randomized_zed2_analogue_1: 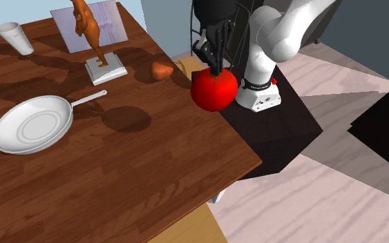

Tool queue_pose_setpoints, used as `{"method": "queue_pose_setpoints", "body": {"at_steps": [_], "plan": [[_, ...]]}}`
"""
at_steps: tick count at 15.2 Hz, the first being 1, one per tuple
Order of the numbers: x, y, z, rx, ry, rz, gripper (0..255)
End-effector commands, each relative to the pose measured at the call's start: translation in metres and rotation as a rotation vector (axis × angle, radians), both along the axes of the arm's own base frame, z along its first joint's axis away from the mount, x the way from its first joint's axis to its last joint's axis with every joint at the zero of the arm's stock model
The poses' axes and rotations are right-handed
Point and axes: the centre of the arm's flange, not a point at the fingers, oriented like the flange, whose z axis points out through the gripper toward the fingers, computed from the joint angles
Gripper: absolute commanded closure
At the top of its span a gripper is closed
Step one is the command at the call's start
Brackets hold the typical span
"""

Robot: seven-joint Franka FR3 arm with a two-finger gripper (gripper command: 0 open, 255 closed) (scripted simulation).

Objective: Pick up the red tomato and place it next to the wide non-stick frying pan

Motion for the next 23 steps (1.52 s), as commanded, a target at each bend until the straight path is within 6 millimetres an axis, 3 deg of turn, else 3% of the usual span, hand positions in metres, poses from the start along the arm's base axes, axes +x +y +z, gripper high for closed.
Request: {"method": "queue_pose_setpoints", "body": {"at_steps": [1,19,20,23], "plan": [[0.011,-0.007,0.004,0.000,0.000,0.000,255],[0.198,-0.153,0.005,0.000,0.000,0.000,255],[0.217,-0.167,0.005,0.000,0.000,0.000,255],[0.217,-0.167,-0.010,0.000,0.000,0.000,255]]}}
